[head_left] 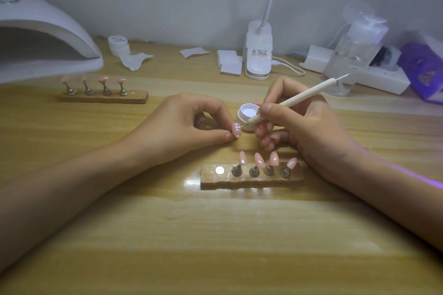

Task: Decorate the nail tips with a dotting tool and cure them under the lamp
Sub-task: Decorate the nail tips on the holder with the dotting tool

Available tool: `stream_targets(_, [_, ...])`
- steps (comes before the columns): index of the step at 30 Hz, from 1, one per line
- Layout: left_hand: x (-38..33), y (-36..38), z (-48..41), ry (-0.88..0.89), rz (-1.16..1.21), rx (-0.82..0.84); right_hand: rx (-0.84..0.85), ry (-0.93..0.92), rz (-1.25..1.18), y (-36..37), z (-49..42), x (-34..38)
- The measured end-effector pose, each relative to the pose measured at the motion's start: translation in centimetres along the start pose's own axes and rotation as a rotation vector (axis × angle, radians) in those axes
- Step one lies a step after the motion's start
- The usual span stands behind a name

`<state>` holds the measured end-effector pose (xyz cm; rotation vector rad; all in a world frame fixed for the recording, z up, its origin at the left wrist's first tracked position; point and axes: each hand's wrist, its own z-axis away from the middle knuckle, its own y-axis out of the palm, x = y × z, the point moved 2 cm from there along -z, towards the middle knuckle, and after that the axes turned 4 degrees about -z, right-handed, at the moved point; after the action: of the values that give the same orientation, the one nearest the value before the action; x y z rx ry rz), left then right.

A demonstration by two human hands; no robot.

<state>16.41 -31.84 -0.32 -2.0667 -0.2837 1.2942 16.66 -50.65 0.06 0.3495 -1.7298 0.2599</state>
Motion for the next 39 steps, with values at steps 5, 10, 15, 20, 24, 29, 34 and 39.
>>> stream_targets(5, [-0.06,0.02,-0.01,0.005,-0.005,-0.002,0.002,0.001,0.009,-0.03,-0.04,-0.13])
stream_targets(10, [-0.16,0.00,0.01,0.014,-0.011,-0.002,0.002,0.000,0.015,-0.01,0.00,-0.12])
stream_targets(15, [-0.17,0.00,0.05,0.013,0.001,0.002,0.002,0.004,0.019,0.00,0.03,-0.08])
stream_targets(20, [-0.15,0.00,0.03,0.013,-0.008,-0.001,0.005,0.006,0.021,0.04,0.05,-0.06])
stream_targets(24, [-0.21,0.02,0.09,0.011,-0.006,-0.003,-0.003,-0.013,-0.002,0.05,0.08,0.04])
stream_targets(29, [-0.19,-0.02,0.05,0.003,-0.017,-0.002,-0.011,-0.056,-0.029,0.04,0.14,0.24])
stream_targets(34, [-0.03,-0.08,0.01,-0.001,-0.014,-0.003,-0.025,-0.093,-0.047,0.04,0.21,0.47])
stream_targets(39, [0.21,-0.06,-0.02,-0.004,-0.015,-0.007,-0.045,-0.149,-0.060,0.05,0.31,0.68])
